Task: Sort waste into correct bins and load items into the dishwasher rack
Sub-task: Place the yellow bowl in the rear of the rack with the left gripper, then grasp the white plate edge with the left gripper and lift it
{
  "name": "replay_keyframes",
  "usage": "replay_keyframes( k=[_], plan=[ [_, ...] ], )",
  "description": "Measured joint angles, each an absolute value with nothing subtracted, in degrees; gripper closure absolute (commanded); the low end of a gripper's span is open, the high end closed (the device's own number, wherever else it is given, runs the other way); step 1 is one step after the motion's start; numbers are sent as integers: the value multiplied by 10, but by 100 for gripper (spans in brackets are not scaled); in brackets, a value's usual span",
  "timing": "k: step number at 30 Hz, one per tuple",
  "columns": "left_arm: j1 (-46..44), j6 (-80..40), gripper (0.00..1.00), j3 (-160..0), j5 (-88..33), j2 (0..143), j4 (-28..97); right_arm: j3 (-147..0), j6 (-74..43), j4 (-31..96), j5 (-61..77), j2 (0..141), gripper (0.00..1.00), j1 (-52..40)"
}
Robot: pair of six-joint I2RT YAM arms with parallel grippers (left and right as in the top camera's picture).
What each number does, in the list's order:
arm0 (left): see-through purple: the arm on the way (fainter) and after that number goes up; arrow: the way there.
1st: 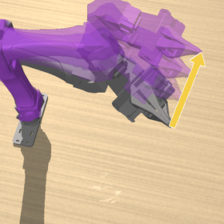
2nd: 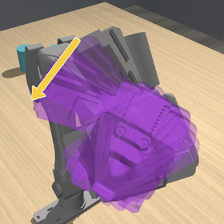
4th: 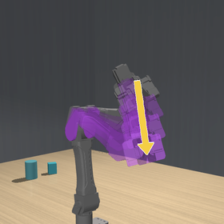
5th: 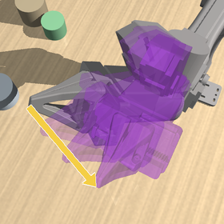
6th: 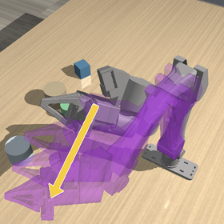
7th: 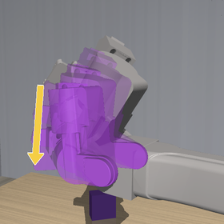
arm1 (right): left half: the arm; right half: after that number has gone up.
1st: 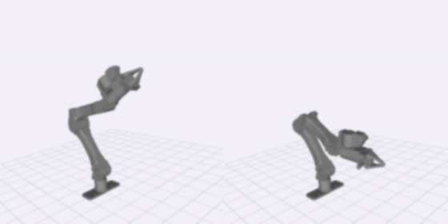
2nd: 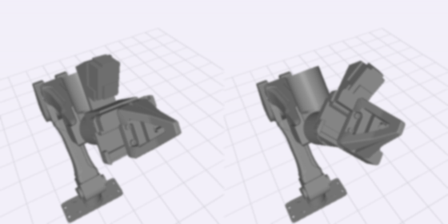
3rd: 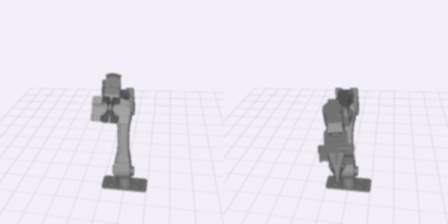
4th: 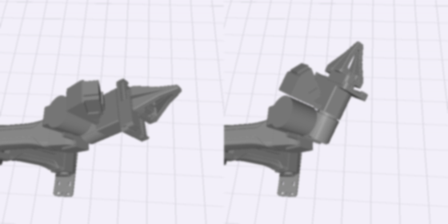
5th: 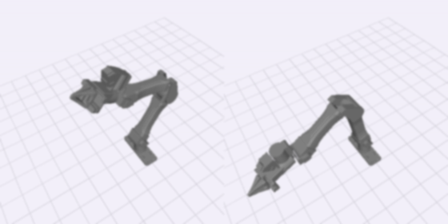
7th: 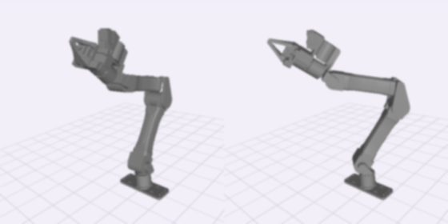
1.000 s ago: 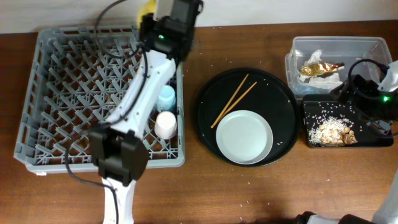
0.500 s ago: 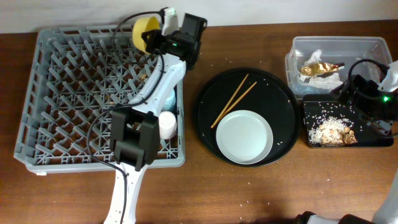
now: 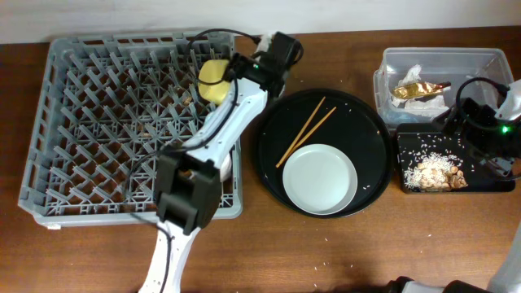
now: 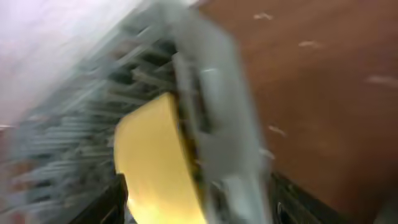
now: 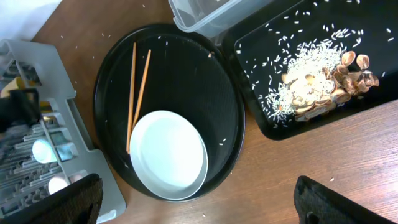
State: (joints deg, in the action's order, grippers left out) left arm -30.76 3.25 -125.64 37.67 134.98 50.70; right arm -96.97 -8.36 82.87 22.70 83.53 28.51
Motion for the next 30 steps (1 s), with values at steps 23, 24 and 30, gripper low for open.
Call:
replay_keyframes(
  k=[23,24,30],
  plan=[
    [-396,15,73,-943,-83,1261,363,-969,-84,829,227,835,2,285],
    [-402,13,74,-941,-81,1261,363,-969,-83,829,227,835,2,285],
    [-409,12,81,-938,-81,1261,363,-969,-84,829,227,835,2,285]
  ],
)
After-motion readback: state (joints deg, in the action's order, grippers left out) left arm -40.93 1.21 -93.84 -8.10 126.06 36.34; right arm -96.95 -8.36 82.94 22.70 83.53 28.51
